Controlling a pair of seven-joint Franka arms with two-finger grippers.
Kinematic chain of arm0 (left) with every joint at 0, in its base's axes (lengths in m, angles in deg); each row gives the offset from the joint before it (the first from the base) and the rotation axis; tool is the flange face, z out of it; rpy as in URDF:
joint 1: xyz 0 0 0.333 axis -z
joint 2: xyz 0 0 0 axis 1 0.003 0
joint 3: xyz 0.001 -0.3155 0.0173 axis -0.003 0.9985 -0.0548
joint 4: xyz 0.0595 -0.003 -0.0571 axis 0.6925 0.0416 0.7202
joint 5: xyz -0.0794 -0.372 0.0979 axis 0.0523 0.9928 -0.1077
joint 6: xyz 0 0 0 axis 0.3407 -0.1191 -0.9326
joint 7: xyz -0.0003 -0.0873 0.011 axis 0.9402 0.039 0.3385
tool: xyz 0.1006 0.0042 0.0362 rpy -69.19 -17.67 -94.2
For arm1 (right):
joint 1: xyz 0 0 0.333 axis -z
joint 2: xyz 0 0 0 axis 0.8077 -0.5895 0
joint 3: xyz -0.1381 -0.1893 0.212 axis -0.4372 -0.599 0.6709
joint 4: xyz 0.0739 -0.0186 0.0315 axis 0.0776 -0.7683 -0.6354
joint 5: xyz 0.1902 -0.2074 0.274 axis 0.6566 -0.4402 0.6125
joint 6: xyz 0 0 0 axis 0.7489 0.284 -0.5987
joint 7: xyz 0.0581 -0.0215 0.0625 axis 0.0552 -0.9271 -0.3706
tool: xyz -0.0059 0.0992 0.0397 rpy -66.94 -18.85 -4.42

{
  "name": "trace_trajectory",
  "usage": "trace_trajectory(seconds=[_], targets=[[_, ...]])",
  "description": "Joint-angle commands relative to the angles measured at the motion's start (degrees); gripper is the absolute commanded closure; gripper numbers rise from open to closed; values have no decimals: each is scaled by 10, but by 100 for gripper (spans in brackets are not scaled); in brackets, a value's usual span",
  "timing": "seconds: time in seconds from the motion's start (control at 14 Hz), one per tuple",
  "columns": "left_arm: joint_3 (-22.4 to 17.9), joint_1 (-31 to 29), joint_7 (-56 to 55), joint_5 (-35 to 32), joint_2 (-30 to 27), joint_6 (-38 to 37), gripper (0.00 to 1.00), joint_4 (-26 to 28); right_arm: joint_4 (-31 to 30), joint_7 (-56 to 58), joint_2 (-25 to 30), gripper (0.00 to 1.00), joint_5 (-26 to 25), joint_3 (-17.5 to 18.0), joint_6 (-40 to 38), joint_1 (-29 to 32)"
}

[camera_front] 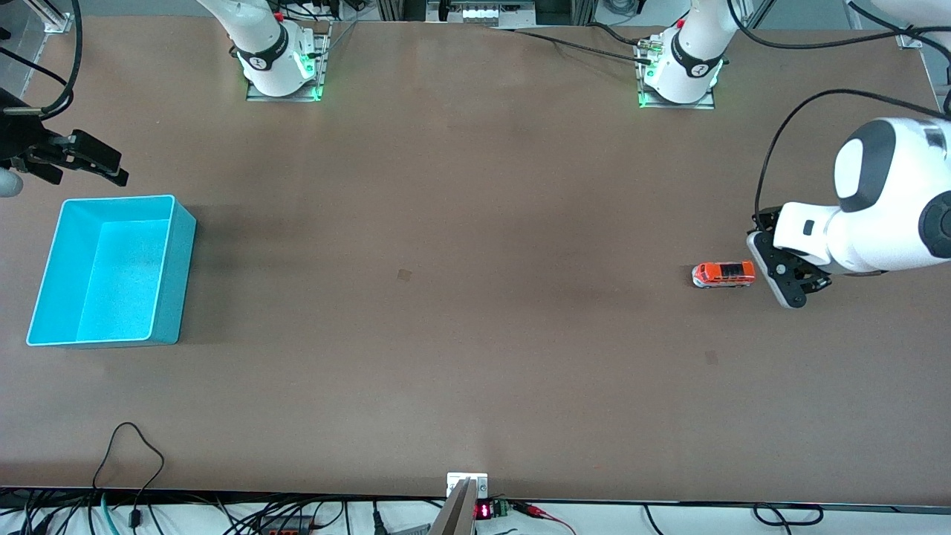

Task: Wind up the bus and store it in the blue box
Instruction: 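Move the left gripper over the orange toy car and lower it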

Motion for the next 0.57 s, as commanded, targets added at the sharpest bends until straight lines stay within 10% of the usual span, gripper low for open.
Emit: trace_trajectory(seconds=[0.0, 0.5], targets=[[4, -15, 97, -11, -13, 94, 0, 80, -4, -10, 7, 0, 0, 2, -1, 0], [4, -44, 165, -58, -8, 341, 0, 231, -4, -9, 7, 0, 0, 2, -1, 0]])
